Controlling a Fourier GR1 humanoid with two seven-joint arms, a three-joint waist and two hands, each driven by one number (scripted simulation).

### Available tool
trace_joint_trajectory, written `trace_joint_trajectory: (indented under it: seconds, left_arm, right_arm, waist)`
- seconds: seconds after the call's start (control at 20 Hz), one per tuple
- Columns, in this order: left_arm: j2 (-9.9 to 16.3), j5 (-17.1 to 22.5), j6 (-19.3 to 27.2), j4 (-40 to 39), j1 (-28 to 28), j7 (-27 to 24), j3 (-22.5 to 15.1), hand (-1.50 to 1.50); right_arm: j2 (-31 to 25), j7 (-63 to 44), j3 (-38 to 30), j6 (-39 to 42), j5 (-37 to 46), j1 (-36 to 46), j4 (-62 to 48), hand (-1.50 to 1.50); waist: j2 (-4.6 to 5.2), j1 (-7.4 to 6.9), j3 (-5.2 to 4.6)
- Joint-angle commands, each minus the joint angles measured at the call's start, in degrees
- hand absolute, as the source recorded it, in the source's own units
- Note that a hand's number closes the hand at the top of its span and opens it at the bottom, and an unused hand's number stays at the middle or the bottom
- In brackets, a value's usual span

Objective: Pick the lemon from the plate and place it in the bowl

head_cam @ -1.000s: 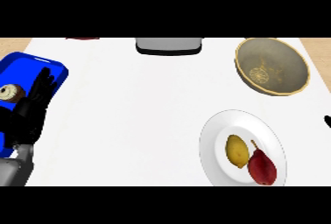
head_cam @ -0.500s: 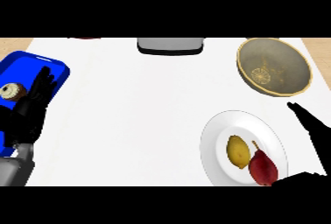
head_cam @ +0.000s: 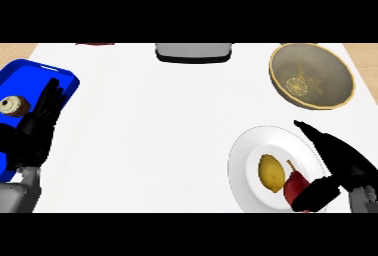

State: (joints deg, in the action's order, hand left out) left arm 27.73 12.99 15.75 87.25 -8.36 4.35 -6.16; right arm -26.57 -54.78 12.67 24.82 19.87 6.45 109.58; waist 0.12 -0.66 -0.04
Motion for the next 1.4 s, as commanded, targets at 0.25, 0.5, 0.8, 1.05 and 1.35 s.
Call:
trace_joint_trajectory:
  seconds: [0.25, 0.5, 0.8, 1.05, 1.35]
  left_arm:
    - [-0.84, -1.67, -1.50, -0.11, -1.78, 2.21, 2.08, 0.00]
    - [-3.99, -3.97, -0.97, -1.39, -3.16, 3.02, 2.13, 0.00]
    - [-5.64, -6.50, -2.30, 1.68, 0.51, 2.15, 3.34, 0.00]
    - [-6.61, -7.74, -3.58, 2.91, 0.98, 3.94, 4.96, 0.00]
    - [-7.05, -8.82, -8.20, 0.10, 0.79, 1.03, 9.08, 0.00]
  right_arm:
    - [0.29, -1.84, 4.60, 2.32, 8.25, 2.87, -4.04, -1.50]
    - [1.82, -1.56, 5.54, 2.40, 13.97, 0.82, -2.09, -1.50]
    - [5.85, 6.26, 3.20, 1.40, 15.64, 2.23, -13.59, -1.50]
    - [8.27, 5.73, 6.77, -1.13, 21.22, -4.78, -10.29, -1.50]
    - [10.88, 9.78, 5.76, -3.44, 25.56, -4.80, -15.45, -1.50]
  waist:
    - [-0.14, 0.63, 0.04]
    - [-0.17, 0.83, 0.04]
    - [-0.13, 0.51, 0.05]
    - [-0.19, 0.72, 0.05]
    - [-0.14, 0.68, 0.04]
